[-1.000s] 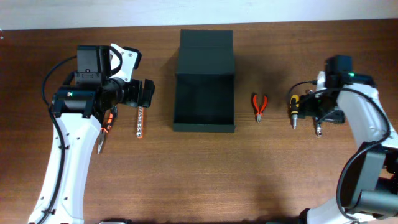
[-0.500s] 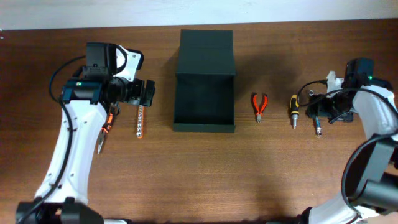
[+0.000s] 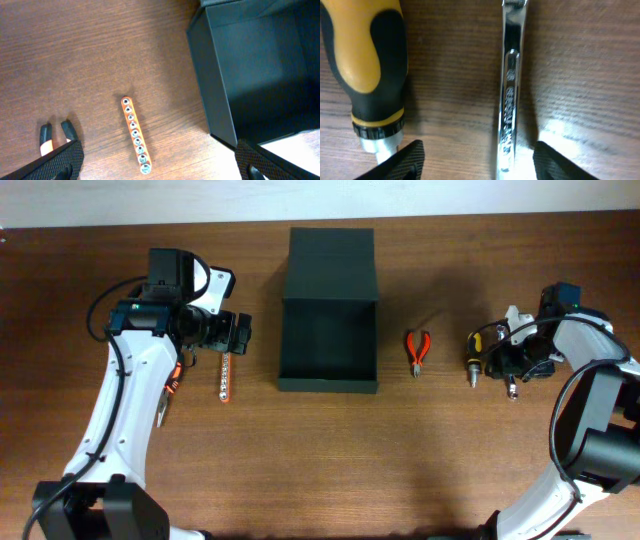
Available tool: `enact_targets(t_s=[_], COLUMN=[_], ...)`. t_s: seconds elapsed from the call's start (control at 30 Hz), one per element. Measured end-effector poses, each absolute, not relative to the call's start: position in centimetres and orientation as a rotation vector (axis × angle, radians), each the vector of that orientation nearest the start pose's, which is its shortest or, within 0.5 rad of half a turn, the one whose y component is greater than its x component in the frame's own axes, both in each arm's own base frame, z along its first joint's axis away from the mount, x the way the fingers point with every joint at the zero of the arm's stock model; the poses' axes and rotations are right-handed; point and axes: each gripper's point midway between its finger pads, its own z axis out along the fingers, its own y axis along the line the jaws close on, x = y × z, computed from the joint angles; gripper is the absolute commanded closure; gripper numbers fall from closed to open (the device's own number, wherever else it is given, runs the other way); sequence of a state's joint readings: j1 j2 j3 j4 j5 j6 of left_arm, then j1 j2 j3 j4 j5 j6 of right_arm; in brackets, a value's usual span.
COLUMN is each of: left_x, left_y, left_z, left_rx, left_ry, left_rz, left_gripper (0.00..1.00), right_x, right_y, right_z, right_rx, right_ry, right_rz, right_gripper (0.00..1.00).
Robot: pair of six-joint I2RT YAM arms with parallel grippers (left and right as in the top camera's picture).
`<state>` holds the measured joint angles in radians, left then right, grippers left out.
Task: Pack container
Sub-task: 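Lower the right gripper and grasp the silver wrench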
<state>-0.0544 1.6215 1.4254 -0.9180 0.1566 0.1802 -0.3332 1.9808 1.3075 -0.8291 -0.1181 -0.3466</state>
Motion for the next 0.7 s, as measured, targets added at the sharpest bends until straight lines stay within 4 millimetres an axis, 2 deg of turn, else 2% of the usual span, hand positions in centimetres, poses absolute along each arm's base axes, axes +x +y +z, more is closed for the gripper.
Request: enact_targets(t_s=[0.37, 0.53, 0.7], left_x=[38.7, 38.6, 38.5], left_y=[-4.8, -4.8, -4.8], left_z=[16.7, 16.7, 16.7], left_rx=[0.362, 0.362, 0.362], left_ry=[2.666, 2.668, 2.674], left_rz=[-0.173, -0.173, -0.174], left_gripper=[0.01, 0.01, 0.01], right_x=[35.5, 35.6, 35.3], right_y=[-11.4, -11.6, -11.5], right_z=[0.3, 0.1, -0.1], right_rx=[-0.017, 0.018, 0.06], right_ry=[3.055, 3.055, 3.073], right_rz=[0.034, 0.024, 0.028], right_gripper=[0.36, 0.54, 0.64])
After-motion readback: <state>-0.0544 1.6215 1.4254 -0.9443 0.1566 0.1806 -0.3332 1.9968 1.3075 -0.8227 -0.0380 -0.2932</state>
